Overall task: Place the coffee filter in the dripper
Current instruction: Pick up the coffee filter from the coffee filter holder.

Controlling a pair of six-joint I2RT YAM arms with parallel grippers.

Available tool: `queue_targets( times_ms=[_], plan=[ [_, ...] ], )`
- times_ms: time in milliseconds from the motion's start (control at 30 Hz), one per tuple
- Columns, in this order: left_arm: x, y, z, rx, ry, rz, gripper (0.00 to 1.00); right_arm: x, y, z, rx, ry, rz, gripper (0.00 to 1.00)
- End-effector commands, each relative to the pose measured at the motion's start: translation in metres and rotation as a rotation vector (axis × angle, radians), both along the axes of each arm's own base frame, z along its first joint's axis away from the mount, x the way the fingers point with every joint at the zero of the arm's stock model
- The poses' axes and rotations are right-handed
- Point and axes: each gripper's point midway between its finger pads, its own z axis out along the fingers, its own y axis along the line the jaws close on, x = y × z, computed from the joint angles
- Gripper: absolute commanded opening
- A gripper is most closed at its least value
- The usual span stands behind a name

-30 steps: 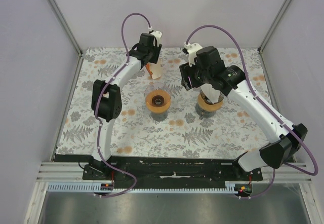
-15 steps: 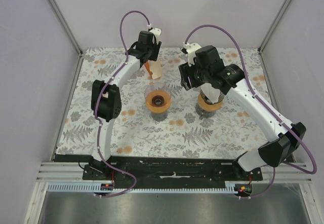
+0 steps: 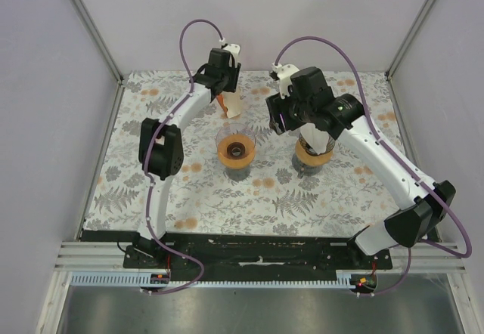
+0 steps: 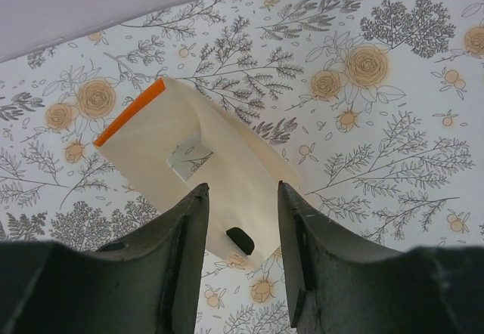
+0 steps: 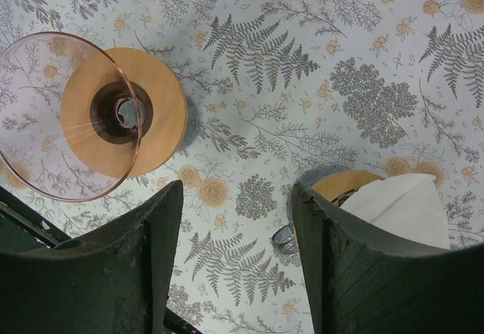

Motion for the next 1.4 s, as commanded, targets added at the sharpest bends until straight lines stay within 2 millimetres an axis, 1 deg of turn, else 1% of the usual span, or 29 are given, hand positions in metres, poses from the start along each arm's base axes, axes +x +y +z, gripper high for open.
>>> queue_targets(
  times_ms=[0, 133, 400, 467, 600, 633, 733, 767, 800, 900, 967, 1033, 1133, 1200, 1367],
  plan=[
    [0.007, -0.007, -0.007, -0.041, 0.0, 0.01, 0.48, 0.003, 0.002, 0.022, 0.038, -0.046, -0.004, 0.66],
    [0.009, -0.003, -0.023, -0.016, 0.018, 0.025, 0.47, 0.003, 0.001, 0.025, 0.037, -0.053, -0.001, 0.66],
    [0.017, -0.001, -0.034, 0.002, 0.009, 0.045, 0.46, 0.002, 0.001, 0.025, 0.037, -0.052, -0.002, 0.66],
    [0.018, 0.001, -0.038, 0.001, 0.016, 0.051, 0.44, 0.002, 0.0, 0.025, 0.034, -0.052, -0.001, 0.66],
    [0.019, 0.002, -0.039, -0.013, 0.019, 0.06, 0.42, 0.003, 0.001, 0.025, 0.035, -0.05, -0.001, 0.66],
    [0.018, 0.001, -0.037, -0.019, 0.02, 0.059, 0.42, 0.003, 0.001, 0.024, 0.033, -0.049, 0.0, 0.66],
    [0.017, -0.003, -0.022, -0.046, 0.005, 0.047, 0.42, 0.003, 0.001, 0.021, 0.026, -0.043, 0.001, 0.66],
    [0.016, -0.003, -0.02, -0.049, 0.005, 0.045, 0.42, 0.004, 0.001, 0.021, 0.026, -0.044, 0.001, 0.66],
    [0.016, -0.002, -0.013, -0.058, -0.005, 0.049, 0.41, 0.003, 0.001, 0.022, 0.026, -0.044, 0.004, 0.66],
    [0.013, -0.003, -0.003, -0.103, 0.005, 0.047, 0.42, 0.003, 0.002, 0.021, 0.028, -0.039, 0.007, 0.66],
    [0.011, -0.002, 0.008, -0.137, 0.005, 0.043, 0.43, 0.003, 0.002, 0.019, 0.026, -0.035, 0.008, 0.66],
    [0.01, -0.006, 0.019, -0.155, -0.008, 0.026, 0.46, 0.003, 0.003, 0.018, 0.024, -0.033, 0.01, 0.66],
    [0.012, -0.006, 0.03, -0.158, -0.031, 0.022, 0.5, 0.003, 0.004, 0.017, 0.027, -0.029, 0.015, 0.66],
    [0.013, -0.008, 0.032, -0.161, -0.033, 0.02, 0.52, 0.002, 0.004, 0.019, 0.028, -0.032, 0.015, 0.66],
    [0.013, -0.012, 0.027, -0.179, -0.016, 0.007, 0.54, 0.002, 0.004, 0.018, 0.028, -0.027, 0.013, 0.66]
  ],
)
